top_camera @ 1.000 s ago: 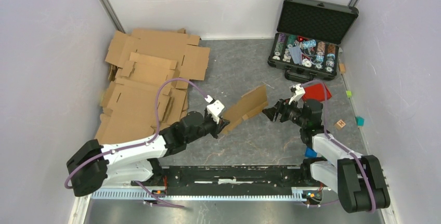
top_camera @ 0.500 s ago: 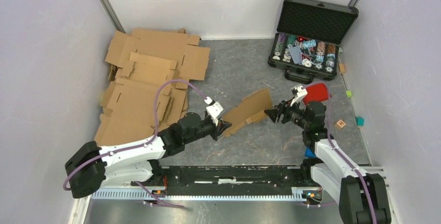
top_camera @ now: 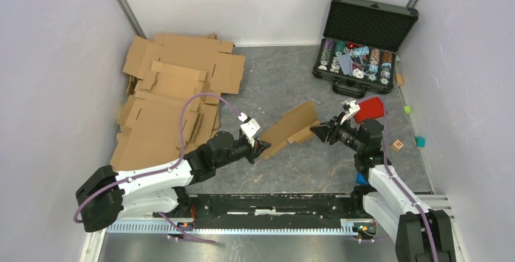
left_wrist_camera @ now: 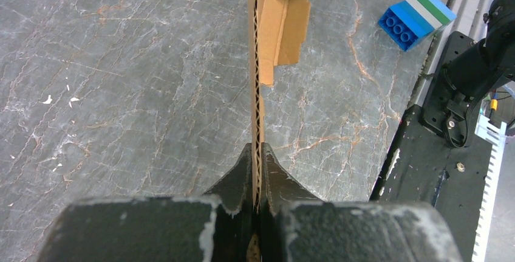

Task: Fold the paper box
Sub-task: Fold the paper box at the center of the board.

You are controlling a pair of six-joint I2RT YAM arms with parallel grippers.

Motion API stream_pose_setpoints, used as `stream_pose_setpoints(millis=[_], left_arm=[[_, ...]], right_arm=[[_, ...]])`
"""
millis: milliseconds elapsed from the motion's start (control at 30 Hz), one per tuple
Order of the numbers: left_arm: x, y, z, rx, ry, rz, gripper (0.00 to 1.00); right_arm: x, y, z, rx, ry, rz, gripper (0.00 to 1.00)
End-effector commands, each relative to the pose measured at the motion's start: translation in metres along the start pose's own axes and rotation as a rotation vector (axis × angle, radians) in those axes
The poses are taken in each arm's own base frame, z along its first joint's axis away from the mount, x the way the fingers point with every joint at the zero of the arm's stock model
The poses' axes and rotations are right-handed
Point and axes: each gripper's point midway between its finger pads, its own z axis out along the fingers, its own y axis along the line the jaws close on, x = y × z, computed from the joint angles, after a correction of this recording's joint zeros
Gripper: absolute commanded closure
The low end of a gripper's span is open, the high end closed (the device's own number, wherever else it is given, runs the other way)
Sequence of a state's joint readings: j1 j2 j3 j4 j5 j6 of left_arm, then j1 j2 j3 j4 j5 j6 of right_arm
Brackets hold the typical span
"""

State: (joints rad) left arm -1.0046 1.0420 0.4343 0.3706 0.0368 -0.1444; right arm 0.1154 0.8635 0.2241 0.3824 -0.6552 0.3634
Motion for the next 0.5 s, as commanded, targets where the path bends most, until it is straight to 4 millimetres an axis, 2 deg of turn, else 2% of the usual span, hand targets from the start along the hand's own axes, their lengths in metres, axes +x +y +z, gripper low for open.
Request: stream_pose_setpoints(millis=[0, 133, 233, 467], left_arm=[[-0.0090, -0.0043, 0.0015, 0.024, -0.031, -0.007, 0.98], [-0.0085, -0.0056, 0.0020, 0.032, -0.027, -0.001, 0.98], [-0.0072, -0.0057, 0.0023, 0.034, -0.022, 0.004, 0.98], [-0.0032, -0.0077, 0.0054, 0.048, 0.003, 0.011, 0.98]], right_arm=[[-0.0206, 0.0133, -0.0002, -0.052, -0.053, -0.032, 0.62], [-0.0194, 0.0101, -0.0004, -0.035, -0.034, -0.043, 0.75], [-0.0199, 0.0098, -0.0008, -0.032, -0.030, -0.054, 0.75], [-0.0233, 0.0137, -0.0024, -0.045, -0.042, -0.069, 0.68]])
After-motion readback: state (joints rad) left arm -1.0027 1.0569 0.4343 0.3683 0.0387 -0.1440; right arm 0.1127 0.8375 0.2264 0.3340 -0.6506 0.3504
